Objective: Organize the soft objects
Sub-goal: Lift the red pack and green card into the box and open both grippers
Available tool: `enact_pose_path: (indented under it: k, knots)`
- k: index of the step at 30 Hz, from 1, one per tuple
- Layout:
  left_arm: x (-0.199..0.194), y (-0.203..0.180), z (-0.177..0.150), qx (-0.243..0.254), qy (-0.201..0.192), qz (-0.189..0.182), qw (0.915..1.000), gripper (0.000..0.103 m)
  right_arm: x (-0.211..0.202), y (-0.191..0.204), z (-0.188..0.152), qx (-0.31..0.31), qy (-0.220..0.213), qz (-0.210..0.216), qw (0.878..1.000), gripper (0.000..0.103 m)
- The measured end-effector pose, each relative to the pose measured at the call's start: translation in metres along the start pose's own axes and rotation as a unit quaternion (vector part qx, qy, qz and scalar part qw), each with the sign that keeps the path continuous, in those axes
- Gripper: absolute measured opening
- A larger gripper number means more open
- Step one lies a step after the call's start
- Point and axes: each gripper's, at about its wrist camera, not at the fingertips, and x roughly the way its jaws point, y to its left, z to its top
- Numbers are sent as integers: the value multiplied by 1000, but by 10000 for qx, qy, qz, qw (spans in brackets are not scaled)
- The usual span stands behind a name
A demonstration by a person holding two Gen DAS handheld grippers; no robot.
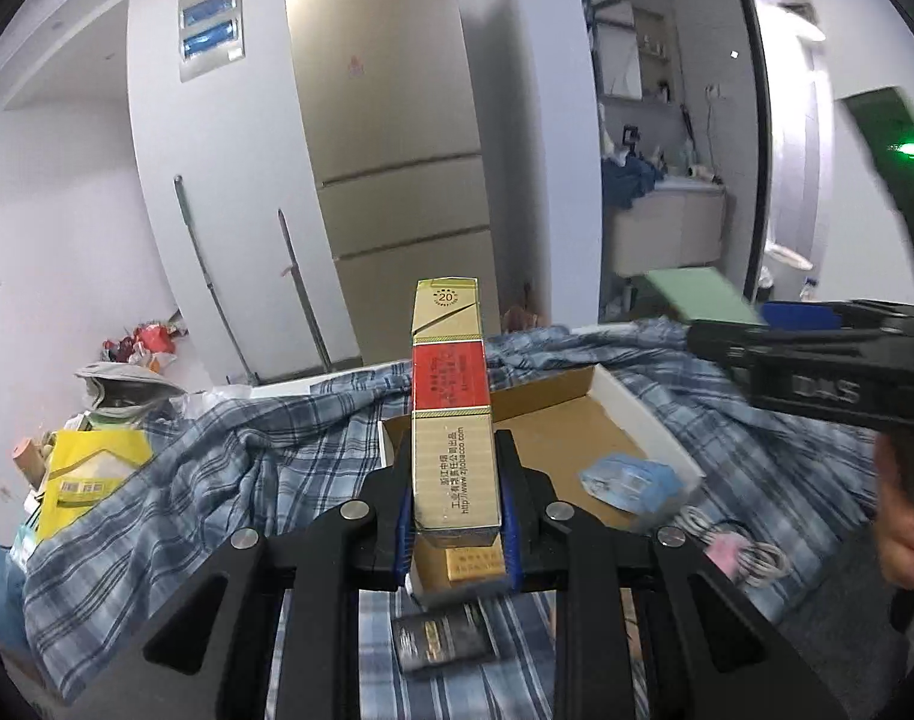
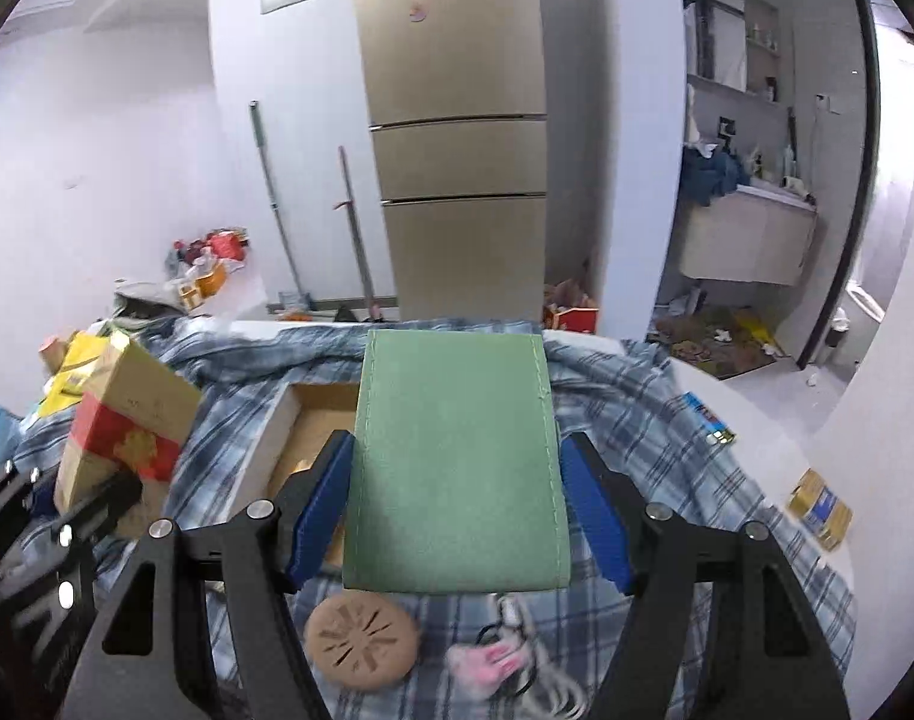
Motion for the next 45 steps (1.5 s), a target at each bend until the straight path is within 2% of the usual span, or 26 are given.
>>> enact_pose_path:
  k: [5, 10, 16, 19, 24, 26, 28, 29, 32, 35, 37, 42, 45]
  knots:
    - [63, 6, -3, -333, 564, -259, 9975, 24, 32, -5, -3, -109, 219, -91, 9997, 69]
    - [99, 15, -24, -316, 920, 85, 9952, 24, 66, 2, -17, -325, 511, -39, 9982, 69]
    - [114, 25, -38, -316, 1254, -35, 9916, 24, 87, 2, -31, -368, 746, 3, 9965, 69]
    - [117, 28, -42, -266, 1307, 73, 9910, 24, 90, -1, -36, -234, 833, 68, 9962, 69]
    - [122, 29, -47, -329, 1455, -189, 9886, 26, 92, 0, -36, -264, 862, -46, 9959, 69]
    - [117, 29, -46, -358, 1344, -250, 9900, 36, 92, 1, -34, -260, 896, -48, 9956, 69]
    - [107, 30, -43, -473, 1183, -220, 9916, 74, 91, 4, -32, -244, 926, -10, 9954, 69]
    - [98, 30, -40, -496, 959, -273, 9938, 79, 90, 7, -31, -255, 936, -7, 9953, 69]
    - [69, 32, -29, -440, 280, -81, 9986, 81, 87, 20, -27, -354, 916, -55, 9952, 69]
    - [48, 46, -23, -795, -183, -307, 9962, 88, 83, 35, -22, -441, 844, -55, 9954, 69]
    - [41, 53, -21, -911, -327, -352, 9947, 89, 84, 45, -20, -440, 812, -55, 9957, 69]
    - [39, 62, -18, -871, -605, 140, 9943, 89, 101, 56, -22, -317, 910, 11, 9953, 69]
    - [42, 62, -19, -702, -588, 214, 9956, 89, 116, 63, -27, -348, 1009, 32, 9943, 69]
